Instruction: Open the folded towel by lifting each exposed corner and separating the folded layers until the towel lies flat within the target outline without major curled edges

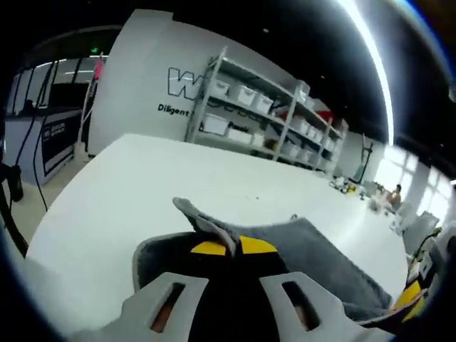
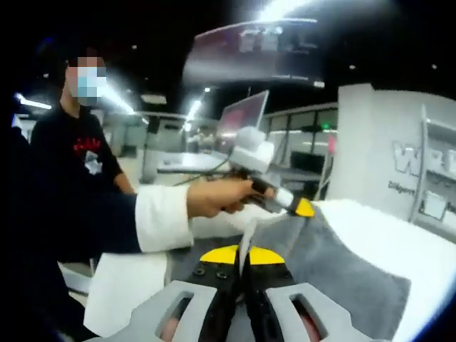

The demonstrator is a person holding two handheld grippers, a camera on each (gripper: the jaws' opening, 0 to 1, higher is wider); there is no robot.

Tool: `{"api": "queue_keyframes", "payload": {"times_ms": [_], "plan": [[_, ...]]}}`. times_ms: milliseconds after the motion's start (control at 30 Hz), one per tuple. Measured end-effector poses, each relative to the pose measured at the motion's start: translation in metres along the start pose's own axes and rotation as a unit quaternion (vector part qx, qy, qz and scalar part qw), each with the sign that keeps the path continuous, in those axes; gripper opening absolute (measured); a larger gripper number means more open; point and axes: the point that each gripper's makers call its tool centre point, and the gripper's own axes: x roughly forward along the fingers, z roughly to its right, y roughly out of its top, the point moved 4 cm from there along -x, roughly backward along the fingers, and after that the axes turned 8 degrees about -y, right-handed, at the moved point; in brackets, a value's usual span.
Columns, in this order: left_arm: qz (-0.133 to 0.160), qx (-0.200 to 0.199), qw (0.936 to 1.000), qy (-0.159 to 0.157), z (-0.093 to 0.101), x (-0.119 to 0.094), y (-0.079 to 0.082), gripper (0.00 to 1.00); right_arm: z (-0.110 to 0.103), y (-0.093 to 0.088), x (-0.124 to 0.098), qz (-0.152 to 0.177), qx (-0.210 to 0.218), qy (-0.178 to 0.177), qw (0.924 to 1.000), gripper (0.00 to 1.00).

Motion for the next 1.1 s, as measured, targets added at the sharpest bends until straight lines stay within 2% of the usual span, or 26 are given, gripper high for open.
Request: {"api": "queue_keyframes", "payload": {"times_ms": [100, 233, 267, 433, 533, 667, 900, 1100], "plan": [[-0.011, 0.020, 0.9997, -0.002, 0.006, 0.000, 0.005, 0.03, 0.006, 0.003, -0.005, 0.009, 0.024, -0.001, 0.9997, 0.00], [-0.030, 0.034, 0.9990, -0.005, 0.017, 0.002, 0.012, 0.03, 0.013, 0.012, -0.015, 0.025, 0.083, 0.005, 0.9962, 0.00], [-0.033, 0.036, 0.9988, -0.007, 0.016, 0.004, 0.018, 0.03, 0.015, 0.014, -0.017, 0.027, 0.088, 0.005, 0.9958, 0.00], [-0.043, 0.053, 0.9975, -0.016, 0.034, 0.010, 0.030, 0.03, 0.022, 0.023, -0.030, 0.043, 0.097, -0.001, 0.9943, 0.00], [-0.046, 0.068, 0.9962, -0.028, 0.054, 0.017, 0.034, 0.03, 0.028, 0.032, -0.043, 0.062, 0.106, -0.007, 0.9924, 0.00], [-0.051, 0.074, 0.9951, -0.041, 0.065, 0.026, 0.042, 0.03, 0.037, 0.040, -0.060, 0.080, 0.110, -0.019, 0.9905, 0.00], [-0.060, 0.090, 0.9918, -0.069, 0.098, 0.045, 0.054, 0.03, 0.054, 0.049, -0.087, 0.096, 0.118, -0.041, 0.9876, 0.00], [-0.065, 0.102, 0.9891, -0.084, 0.119, 0.057, 0.060, 0.03, 0.066, 0.057, -0.107, 0.109, 0.116, -0.057, 0.9856, 0.00]]}}
